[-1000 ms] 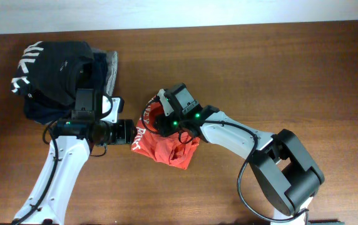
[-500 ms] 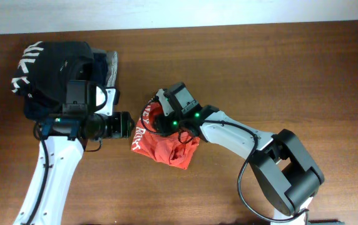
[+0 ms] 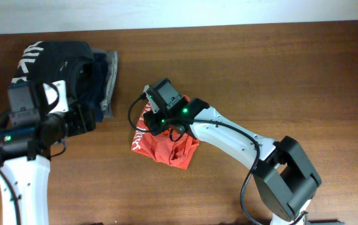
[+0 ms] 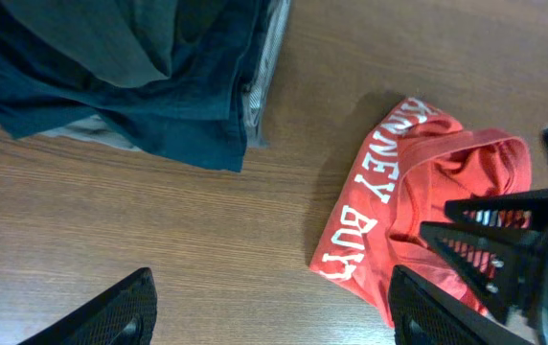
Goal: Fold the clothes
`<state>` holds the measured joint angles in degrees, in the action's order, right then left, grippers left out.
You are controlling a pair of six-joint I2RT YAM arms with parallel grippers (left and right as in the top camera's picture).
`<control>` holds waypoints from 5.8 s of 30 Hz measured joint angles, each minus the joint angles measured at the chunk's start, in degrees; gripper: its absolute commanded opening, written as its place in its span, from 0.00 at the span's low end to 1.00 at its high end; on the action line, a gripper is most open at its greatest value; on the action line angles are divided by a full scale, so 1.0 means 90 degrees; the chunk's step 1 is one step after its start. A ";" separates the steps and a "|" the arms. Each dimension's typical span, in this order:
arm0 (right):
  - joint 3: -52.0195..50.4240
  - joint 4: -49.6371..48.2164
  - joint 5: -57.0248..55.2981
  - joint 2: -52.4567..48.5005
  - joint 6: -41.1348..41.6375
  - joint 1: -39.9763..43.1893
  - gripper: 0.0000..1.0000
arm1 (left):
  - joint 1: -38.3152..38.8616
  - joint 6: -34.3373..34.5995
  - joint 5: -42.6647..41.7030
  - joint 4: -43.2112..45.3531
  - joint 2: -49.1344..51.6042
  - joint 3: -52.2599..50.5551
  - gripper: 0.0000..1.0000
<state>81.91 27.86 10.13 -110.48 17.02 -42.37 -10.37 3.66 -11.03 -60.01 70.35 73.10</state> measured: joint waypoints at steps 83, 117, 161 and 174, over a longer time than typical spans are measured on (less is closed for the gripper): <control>0.0862 0.3745 -0.1044 -0.0532 -0.0794 0.2098 0.28 | 0.3113 0.0051 -0.1129 0.4335 0.3721 -0.2023 0.01; 0.0784 0.2414 0.0102 -0.0447 -0.1231 0.2244 0.42 | 0.3104 0.0080 -0.1212 0.4333 0.3747 -0.2006 0.01; 0.0782 0.2157 0.1583 -0.0889 -0.1778 0.2533 0.04 | 0.3096 0.0340 -0.1421 0.4199 0.3813 -0.1870 0.11; 0.0780 0.3784 0.1112 -0.0500 -0.2062 0.3281 0.19 | 0.3109 0.0347 -0.1379 0.4223 0.3830 -0.1870 0.17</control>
<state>88.92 61.91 20.14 -114.98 -1.54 -12.84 17.61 6.79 -23.44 -22.00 104.81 56.27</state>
